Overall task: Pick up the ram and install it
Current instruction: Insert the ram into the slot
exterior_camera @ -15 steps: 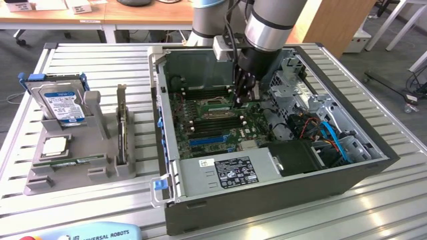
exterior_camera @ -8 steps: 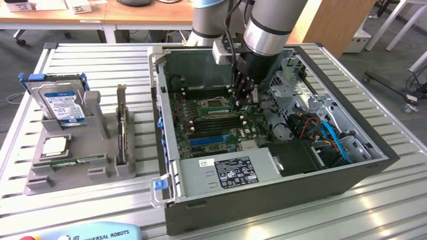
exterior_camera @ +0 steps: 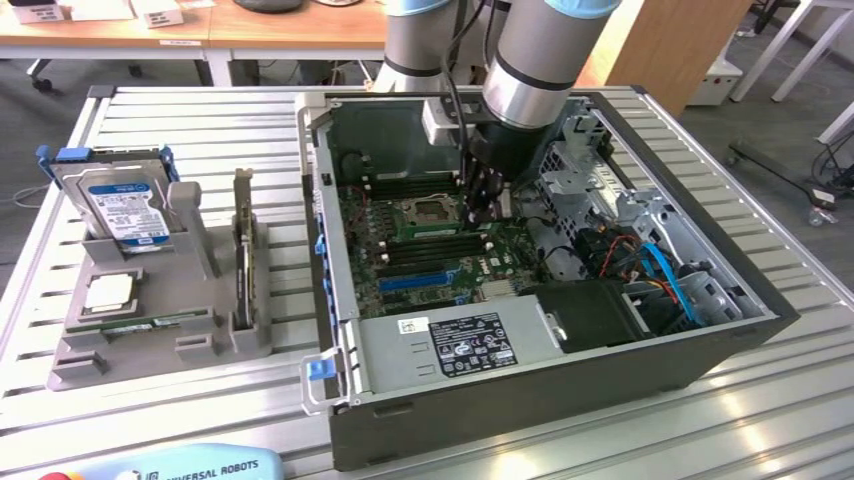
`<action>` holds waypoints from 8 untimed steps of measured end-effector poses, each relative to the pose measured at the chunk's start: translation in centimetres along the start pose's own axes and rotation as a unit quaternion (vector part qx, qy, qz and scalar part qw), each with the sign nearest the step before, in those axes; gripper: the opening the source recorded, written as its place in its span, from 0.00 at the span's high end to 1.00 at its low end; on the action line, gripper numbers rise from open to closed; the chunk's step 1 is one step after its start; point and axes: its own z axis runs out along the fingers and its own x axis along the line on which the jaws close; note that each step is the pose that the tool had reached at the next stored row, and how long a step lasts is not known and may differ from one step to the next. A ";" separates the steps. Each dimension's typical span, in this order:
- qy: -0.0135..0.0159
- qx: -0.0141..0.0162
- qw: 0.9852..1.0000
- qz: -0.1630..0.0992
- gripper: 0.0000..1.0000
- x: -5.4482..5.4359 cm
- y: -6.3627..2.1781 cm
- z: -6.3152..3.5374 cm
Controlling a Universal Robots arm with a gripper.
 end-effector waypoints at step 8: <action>0.000 0.000 1.000 -0.002 0.88 0.0 0.02 0.19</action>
